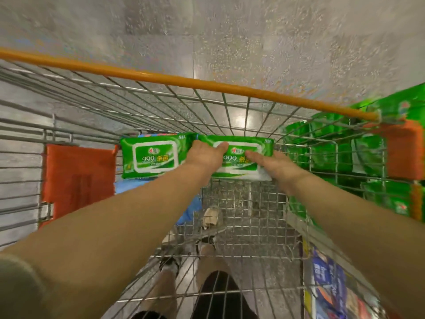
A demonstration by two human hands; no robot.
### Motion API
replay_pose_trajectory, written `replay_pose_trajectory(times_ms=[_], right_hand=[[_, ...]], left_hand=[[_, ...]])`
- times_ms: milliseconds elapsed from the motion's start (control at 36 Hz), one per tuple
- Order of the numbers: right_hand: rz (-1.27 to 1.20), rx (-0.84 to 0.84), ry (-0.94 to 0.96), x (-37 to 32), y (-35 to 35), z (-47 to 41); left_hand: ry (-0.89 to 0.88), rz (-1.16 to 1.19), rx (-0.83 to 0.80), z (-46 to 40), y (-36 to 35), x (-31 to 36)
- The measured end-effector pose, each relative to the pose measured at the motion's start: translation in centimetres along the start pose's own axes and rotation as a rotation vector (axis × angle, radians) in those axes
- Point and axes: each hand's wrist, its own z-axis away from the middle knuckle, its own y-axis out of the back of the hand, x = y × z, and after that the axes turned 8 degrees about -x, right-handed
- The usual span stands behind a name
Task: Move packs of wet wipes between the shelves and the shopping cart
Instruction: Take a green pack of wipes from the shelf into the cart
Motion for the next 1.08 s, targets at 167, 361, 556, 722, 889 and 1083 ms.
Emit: replay_pose_trajectory(times_ms=[167, 361, 556, 722, 889, 1083], right_hand=[[0.226, 0.092, -0.025, -1.6, 0.8, 1.5], [0.635, 0.183, 0.006, -3.9, 1.1, 5.0], [0.821, 0.204, 0.072, -5.1, 0.7, 10.1], [0.949, 0.234, 0.108, -6.3, -0.4, 16.9], [1.051, 0.298, 0.129, -7.2, -2.4, 23.9], [1.008, 0.53, 0.271, -7.2, -6.2, 33.9]], left_hand=[[0.061, -0.152, 0.014, 2.1, 0.3, 0.9], [-0.102, -0.251, 0.021, 6.2, 2.5, 2.6], [-0.23, -0.398, -0.01, 11.1, 5.9, 4.4], [-0.328, -0.505, -0.029, 15.7, 8.9, 5.3], [-0.478, -0.579, -0.042, 21.3, 11.7, 5.7], [-0.659, -0.683, -0.019, 28.8, 15.3, 6.1]])
